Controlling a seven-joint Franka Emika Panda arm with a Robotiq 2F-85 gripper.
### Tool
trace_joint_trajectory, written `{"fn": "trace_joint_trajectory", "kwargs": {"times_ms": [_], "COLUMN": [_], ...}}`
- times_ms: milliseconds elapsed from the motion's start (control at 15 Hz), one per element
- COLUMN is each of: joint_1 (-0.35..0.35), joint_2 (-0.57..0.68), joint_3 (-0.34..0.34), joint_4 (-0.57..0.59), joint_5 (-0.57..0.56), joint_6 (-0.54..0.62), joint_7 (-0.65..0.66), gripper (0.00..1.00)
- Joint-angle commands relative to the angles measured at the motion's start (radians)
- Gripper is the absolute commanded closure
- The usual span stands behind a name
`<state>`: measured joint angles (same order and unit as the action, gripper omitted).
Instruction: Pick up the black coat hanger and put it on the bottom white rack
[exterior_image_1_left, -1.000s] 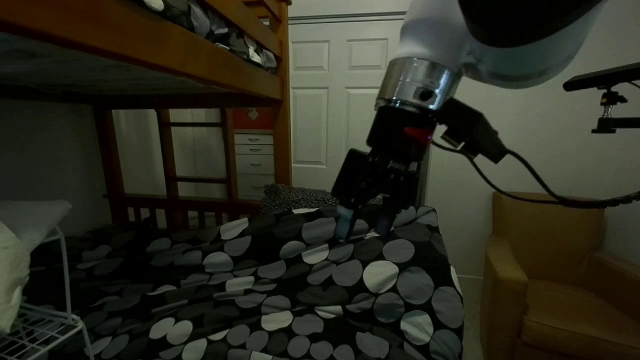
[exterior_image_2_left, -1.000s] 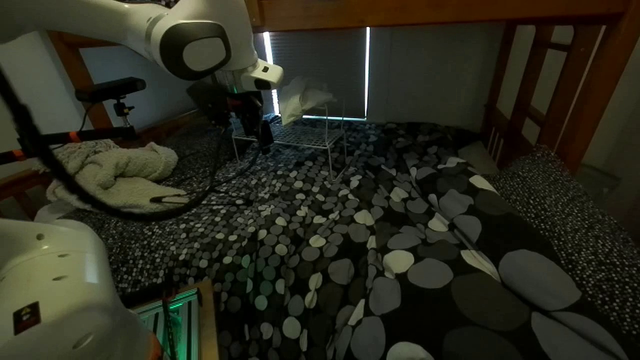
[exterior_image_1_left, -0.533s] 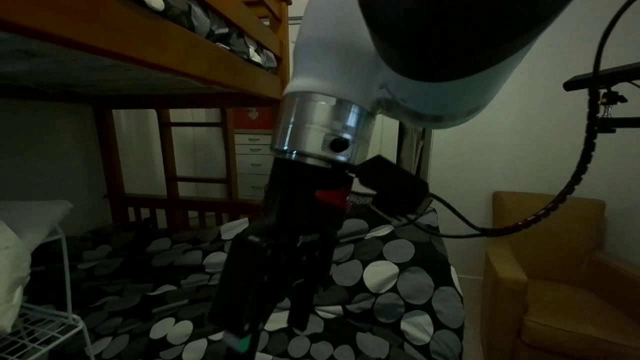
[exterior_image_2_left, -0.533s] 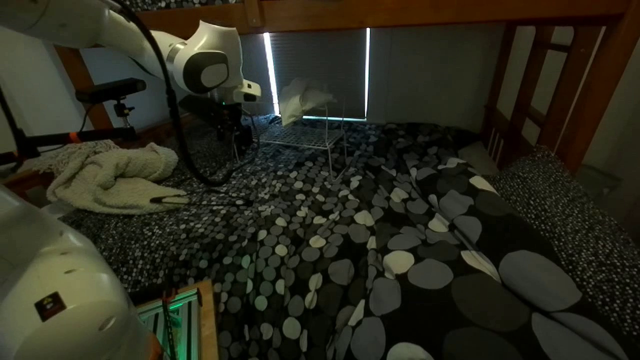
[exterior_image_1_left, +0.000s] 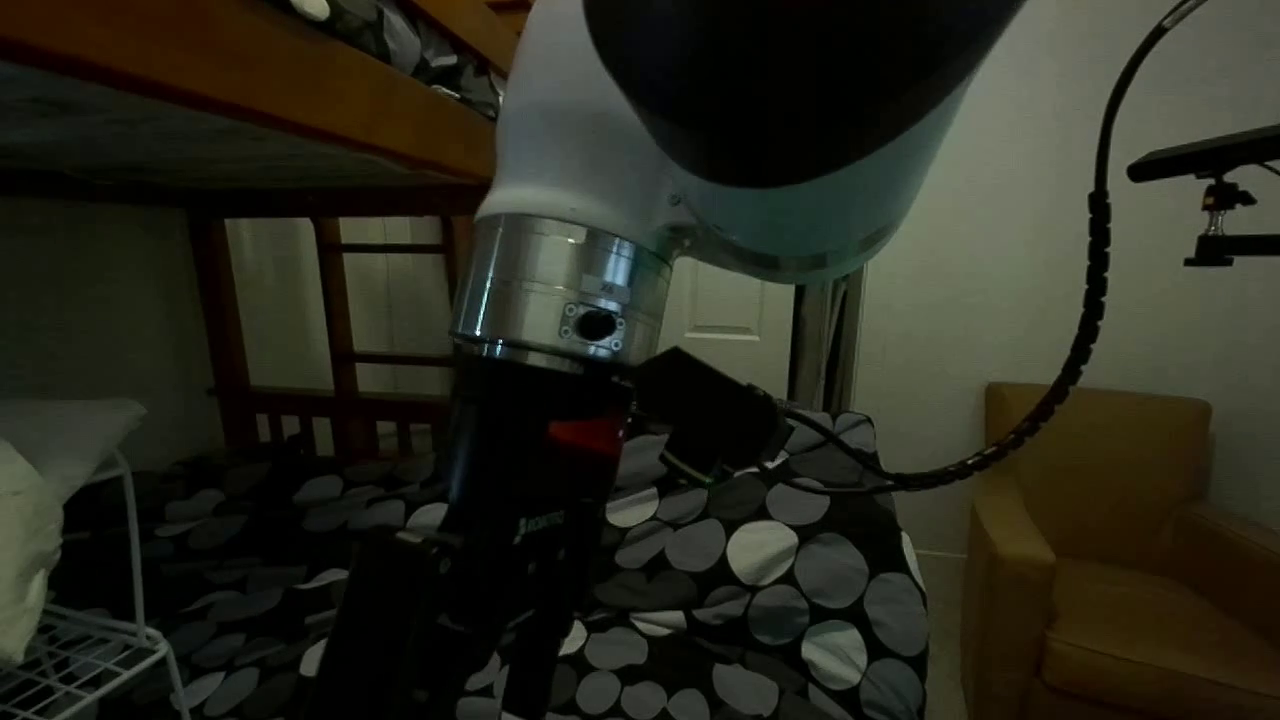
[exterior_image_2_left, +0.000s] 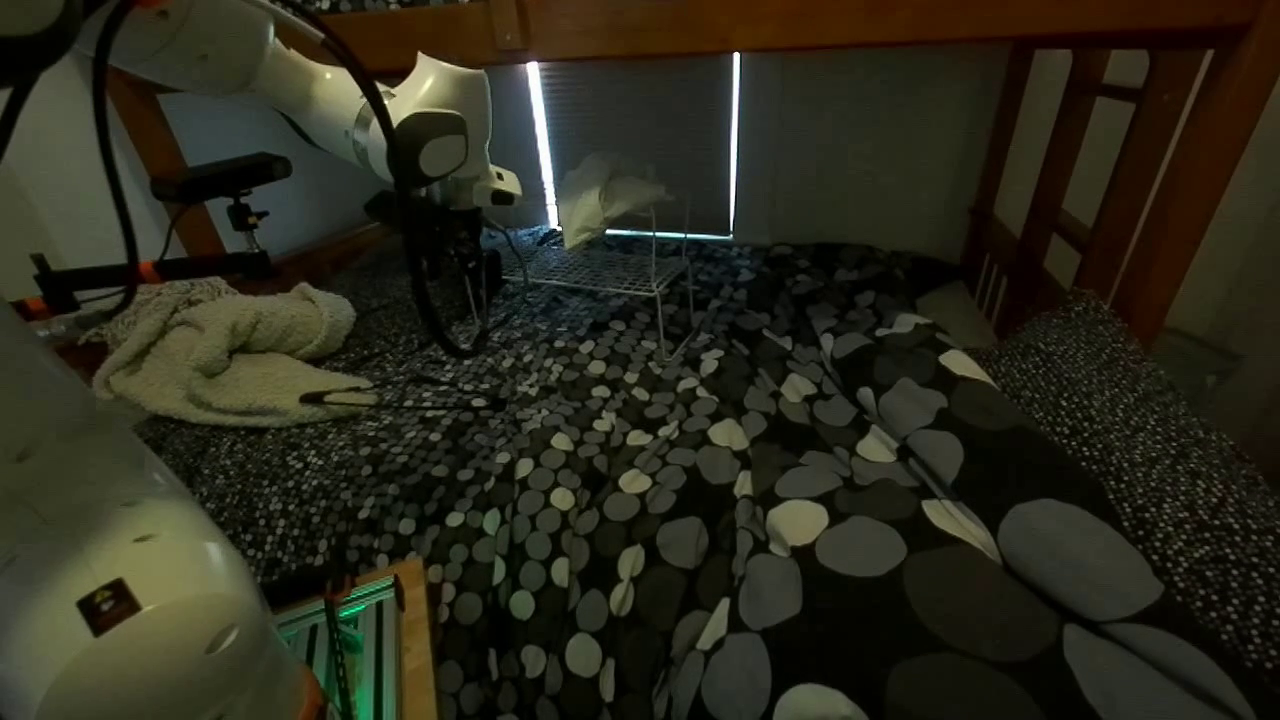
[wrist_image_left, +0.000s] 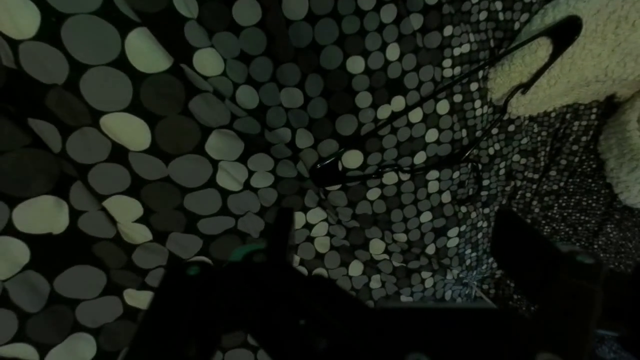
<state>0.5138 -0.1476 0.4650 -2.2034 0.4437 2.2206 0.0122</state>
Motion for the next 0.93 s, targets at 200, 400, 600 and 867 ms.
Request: {"fn": "trace_joint_trajectory", "kwargs": {"times_ms": [200, 400, 600, 867], "joint_1": [0.013, 0.023, 0.078, 0.113], "joint_2": [0.216, 0.391, 0.582, 0.631], "joint_3": [0.046, 0.055, 0.048, 0.036], "joint_4": [0.131, 0.251, 0.382, 0.408], "joint_5": [-0.166, -0.315, -0.468, -0.523], "joint_6": [0.052, 0.021, 0.007, 0.032], "joint_7": [-0.184, -0.243, -0.287, -0.307], "gripper": [0.00, 0.00, 0.00, 0.00]}}
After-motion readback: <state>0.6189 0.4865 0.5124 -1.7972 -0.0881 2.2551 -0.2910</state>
